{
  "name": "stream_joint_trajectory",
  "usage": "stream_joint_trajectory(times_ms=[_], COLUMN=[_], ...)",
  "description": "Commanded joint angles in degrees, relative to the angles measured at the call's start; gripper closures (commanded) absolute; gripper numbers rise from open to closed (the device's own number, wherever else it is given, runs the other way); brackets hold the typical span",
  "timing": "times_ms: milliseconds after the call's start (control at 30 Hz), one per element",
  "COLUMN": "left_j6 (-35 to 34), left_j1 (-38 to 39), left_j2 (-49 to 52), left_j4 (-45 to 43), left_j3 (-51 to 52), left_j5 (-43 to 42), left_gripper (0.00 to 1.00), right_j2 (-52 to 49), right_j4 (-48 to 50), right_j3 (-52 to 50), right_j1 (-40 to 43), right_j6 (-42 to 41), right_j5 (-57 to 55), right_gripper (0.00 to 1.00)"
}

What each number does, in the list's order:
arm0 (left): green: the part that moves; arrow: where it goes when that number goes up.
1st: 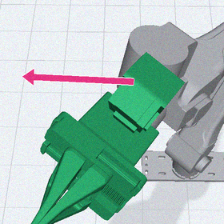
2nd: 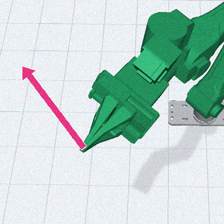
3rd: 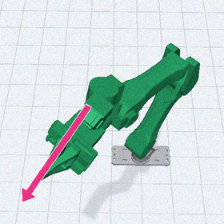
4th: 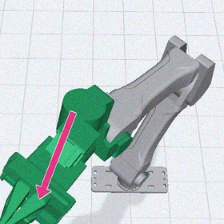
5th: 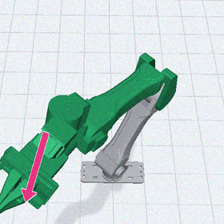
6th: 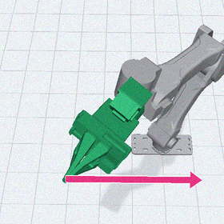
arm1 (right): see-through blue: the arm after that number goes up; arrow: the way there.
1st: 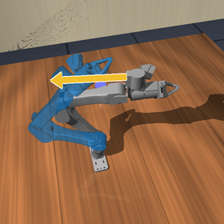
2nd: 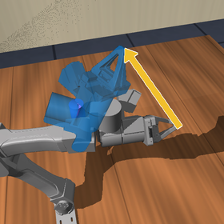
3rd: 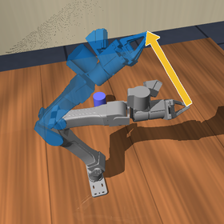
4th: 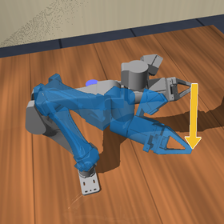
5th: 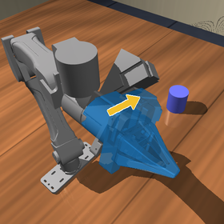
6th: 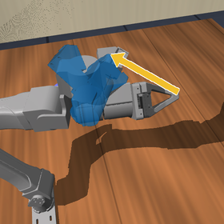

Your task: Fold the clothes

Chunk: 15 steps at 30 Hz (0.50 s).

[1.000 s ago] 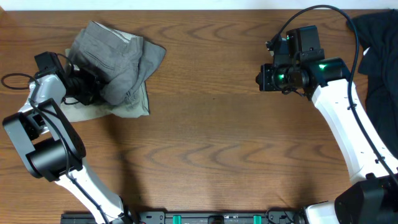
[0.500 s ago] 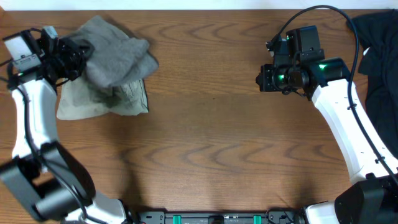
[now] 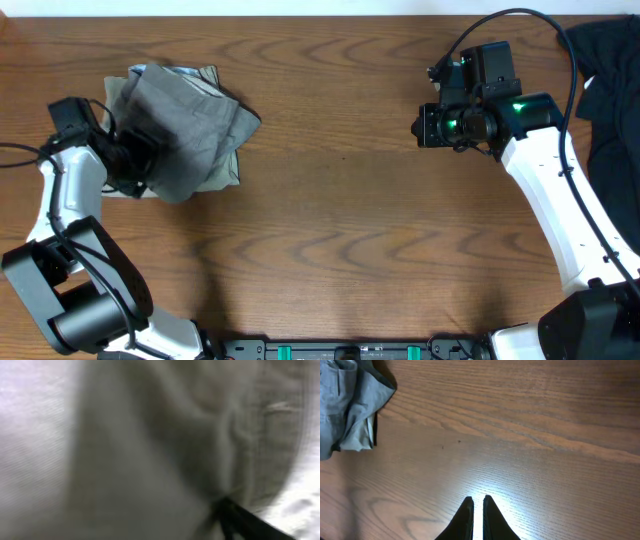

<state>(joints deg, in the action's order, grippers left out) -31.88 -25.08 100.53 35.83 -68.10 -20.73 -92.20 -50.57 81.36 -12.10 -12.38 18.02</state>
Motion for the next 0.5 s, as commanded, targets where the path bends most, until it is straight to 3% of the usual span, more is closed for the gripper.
stream_joint_trajectory(times_ms=[0, 167, 333, 467], left_j6=[5.5, 7.3, 12.7, 17.7], left_j1=[-0.3, -0.1, -0.1, -0.1], left_j2=[-0.7, -4.7, -14.3, -23.1], left_j4=[2.0, 5.9, 5.9, 4.3], left_j3=[-0.2, -1.4, -1.5, -1.7], left_j5=[3.7, 2.3, 0.8, 0.9], left_gripper=[0.22, 0.18, 0.02, 0.02], right_j2=[0.0, 0.0, 0.0, 0.0], right_j4=[0.0, -0.1, 0.6, 1.3], right_j3=[0.0, 0.0, 0.0, 0.0], right_j1=[-0.3, -0.3, -0.2, -0.2], right_j6=[0.9, 0.9, 0.9, 0.9], right_j5=[-0.2, -0.2, -0.2, -0.2], right_gripper=[0.93, 0.92, 0.90, 0.87])
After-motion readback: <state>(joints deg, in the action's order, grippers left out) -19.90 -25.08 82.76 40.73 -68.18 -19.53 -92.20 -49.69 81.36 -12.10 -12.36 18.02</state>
